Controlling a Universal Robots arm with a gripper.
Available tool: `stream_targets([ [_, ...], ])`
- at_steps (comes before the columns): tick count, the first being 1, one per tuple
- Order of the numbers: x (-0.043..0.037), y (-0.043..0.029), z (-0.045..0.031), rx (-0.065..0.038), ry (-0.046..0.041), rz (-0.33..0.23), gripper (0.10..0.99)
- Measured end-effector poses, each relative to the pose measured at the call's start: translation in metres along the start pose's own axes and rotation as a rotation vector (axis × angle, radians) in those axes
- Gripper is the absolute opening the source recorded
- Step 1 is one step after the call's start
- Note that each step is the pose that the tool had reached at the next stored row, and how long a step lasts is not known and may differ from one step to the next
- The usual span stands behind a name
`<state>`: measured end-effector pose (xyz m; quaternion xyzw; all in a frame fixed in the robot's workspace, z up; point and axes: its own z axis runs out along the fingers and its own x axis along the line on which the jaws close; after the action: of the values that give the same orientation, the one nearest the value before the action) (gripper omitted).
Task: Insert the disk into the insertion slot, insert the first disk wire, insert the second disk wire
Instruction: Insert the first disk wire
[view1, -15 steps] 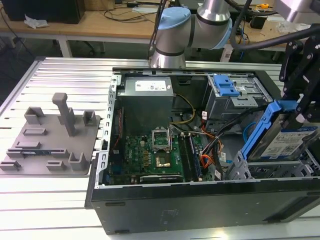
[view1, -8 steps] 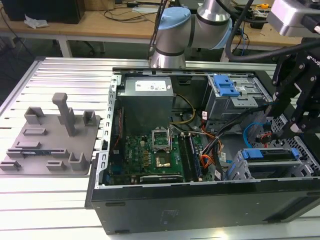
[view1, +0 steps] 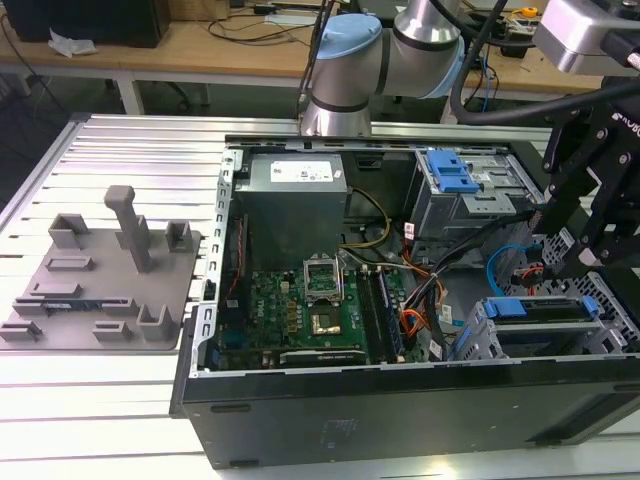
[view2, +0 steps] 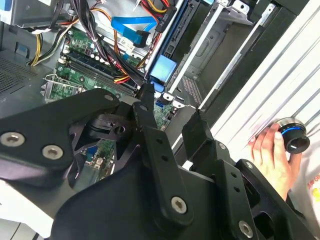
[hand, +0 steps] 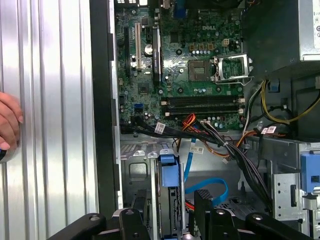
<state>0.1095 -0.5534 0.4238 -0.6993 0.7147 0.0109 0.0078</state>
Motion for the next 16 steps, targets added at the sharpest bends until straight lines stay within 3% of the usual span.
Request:
stream_targets([
  [9, -0.0002, 0.0, -0.0002, 0.0, 0.0008, 0.0, 0.502],
  [11, -0.0107, 0.0002, 0.0001, 0.0, 0.0201, 0.0, 0.502],
  [12, -0.0147, 0.0003, 0.0002, 0.0, 0.0251, 0.0, 0.502],
  [13, -0.0238, 0.0005, 0.0005, 0.001, 0.0431, 0.0, 0.502],
  [14, -0.0315, 0.0007, 0.001, 0.002, 0.0798, 0.0, 0.502],
  [15, -0.0359, 0.0008, 0.0013, 0.002, 0.1084, 0.0, 0.502],
  [16, -0.0359, 0.0008, 0.0013, 0.002, 0.1086, 0.0, 0.502],
])
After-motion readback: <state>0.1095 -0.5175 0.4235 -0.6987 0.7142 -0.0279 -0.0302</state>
